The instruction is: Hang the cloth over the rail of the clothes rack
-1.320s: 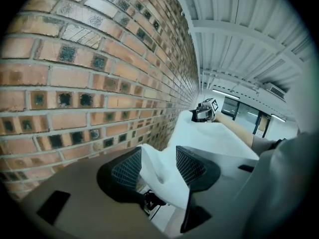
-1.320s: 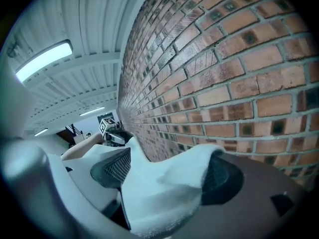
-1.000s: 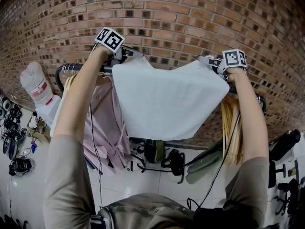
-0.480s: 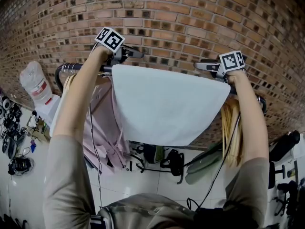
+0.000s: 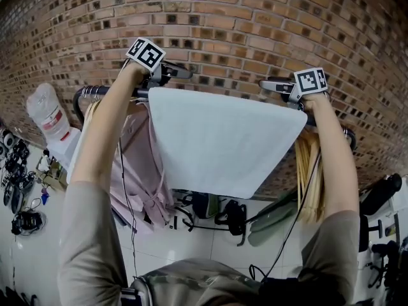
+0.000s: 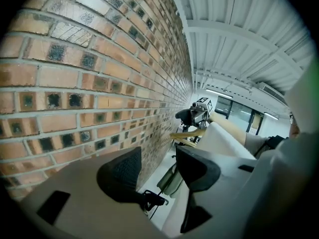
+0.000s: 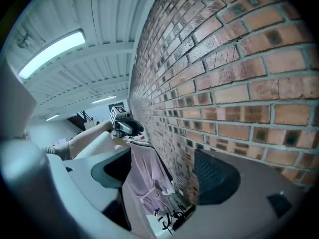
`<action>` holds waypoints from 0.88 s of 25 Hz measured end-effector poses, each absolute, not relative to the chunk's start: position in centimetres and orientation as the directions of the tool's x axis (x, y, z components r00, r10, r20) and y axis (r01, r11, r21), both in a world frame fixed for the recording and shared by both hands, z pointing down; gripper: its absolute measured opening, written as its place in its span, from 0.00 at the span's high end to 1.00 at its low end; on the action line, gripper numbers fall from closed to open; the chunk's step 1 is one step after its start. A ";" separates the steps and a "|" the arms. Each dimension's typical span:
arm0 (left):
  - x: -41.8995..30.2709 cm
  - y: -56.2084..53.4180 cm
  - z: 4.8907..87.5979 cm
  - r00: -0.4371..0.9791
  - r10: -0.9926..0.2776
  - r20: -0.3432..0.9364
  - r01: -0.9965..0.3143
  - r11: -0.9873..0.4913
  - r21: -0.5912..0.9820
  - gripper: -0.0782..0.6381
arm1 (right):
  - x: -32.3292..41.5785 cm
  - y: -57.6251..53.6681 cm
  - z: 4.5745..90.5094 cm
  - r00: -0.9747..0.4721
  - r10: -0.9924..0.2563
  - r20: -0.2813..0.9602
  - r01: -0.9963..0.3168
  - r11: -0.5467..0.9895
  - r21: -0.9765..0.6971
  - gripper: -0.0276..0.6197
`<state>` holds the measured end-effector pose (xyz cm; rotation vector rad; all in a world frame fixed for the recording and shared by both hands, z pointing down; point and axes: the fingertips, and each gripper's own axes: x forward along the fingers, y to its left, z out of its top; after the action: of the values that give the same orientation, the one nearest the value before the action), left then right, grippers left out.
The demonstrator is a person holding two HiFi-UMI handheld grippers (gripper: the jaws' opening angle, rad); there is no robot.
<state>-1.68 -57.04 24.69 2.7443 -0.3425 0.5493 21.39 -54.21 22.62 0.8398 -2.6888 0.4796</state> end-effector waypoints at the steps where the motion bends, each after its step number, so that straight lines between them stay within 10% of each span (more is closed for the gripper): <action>1: -1.7 -57.1 24.7 0.897 -0.169 0.409 -0.292 -0.921 0.259 0.60 | 21.4 -54.2 22.5 -0.792 -0.496 0.356 -0.588 0.776 -0.227 0.34; 22: 0.1 -49.0 27.1 0.852 0.191 0.488 -0.011 -0.925 0.381 0.60 | 22.1 -54.3 22.3 -0.775 -0.531 0.342 -0.617 0.752 -0.231 0.34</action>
<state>0.09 -48.97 27.11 2.6545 0.1337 0.7547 22.15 -54.26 22.31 0.8999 -2.6962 0.4868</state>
